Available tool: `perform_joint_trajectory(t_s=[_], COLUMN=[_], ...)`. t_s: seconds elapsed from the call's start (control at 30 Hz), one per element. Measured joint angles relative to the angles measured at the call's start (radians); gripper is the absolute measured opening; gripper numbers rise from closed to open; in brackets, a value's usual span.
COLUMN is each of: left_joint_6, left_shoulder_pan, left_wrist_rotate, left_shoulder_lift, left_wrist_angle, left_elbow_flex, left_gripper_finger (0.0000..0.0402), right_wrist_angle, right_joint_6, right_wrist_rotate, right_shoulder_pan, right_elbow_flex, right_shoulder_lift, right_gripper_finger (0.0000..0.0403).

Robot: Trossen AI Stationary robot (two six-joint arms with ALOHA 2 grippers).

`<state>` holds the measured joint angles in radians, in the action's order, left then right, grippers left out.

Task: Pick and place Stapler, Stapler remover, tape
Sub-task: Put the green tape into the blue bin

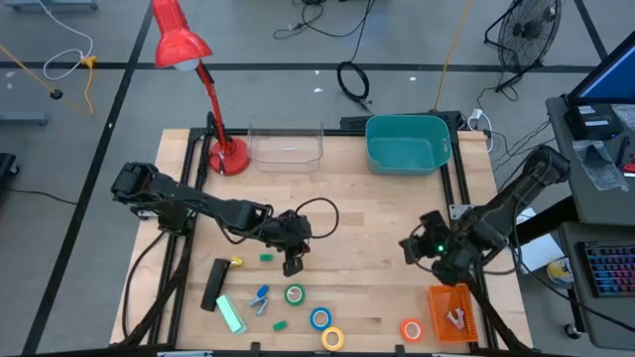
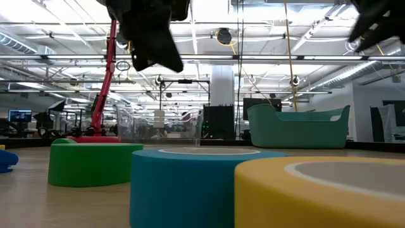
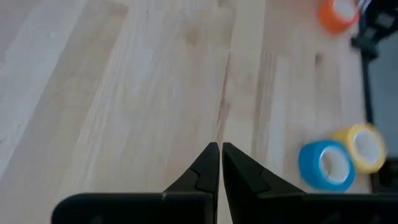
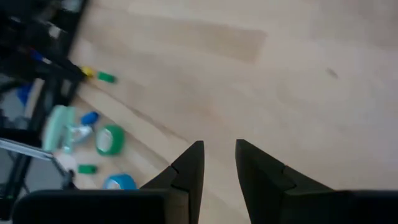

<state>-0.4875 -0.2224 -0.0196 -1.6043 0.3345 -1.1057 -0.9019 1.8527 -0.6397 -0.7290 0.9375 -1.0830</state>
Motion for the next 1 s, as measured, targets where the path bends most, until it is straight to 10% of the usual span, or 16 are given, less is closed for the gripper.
perform_joint_trajectory(t_s=[0.53, 1.0], left_joint_6=[-0.223, -0.44], left_shoulder_pan=[0.067, -0.174], left_wrist_rotate=[0.188, 0.012], left_shoulder_lift=[0.045, 0.28], left_wrist_angle=[-0.411, 0.507], left_elbow_flex=[-0.01, -0.235], left_gripper_finger=[0.0021, 0.0013], right_wrist_angle=[0.396, 0.454], right_joint_6=[-0.889, -1.024], right_wrist_rotate=[0.245, 0.356], right_shoulder_pan=[0.441, 0.611], right_elbow_flex=[0.0, 0.0], right_shoulder_lift=[0.111, 0.084], right_gripper_finger=[0.0089, 0.0089])
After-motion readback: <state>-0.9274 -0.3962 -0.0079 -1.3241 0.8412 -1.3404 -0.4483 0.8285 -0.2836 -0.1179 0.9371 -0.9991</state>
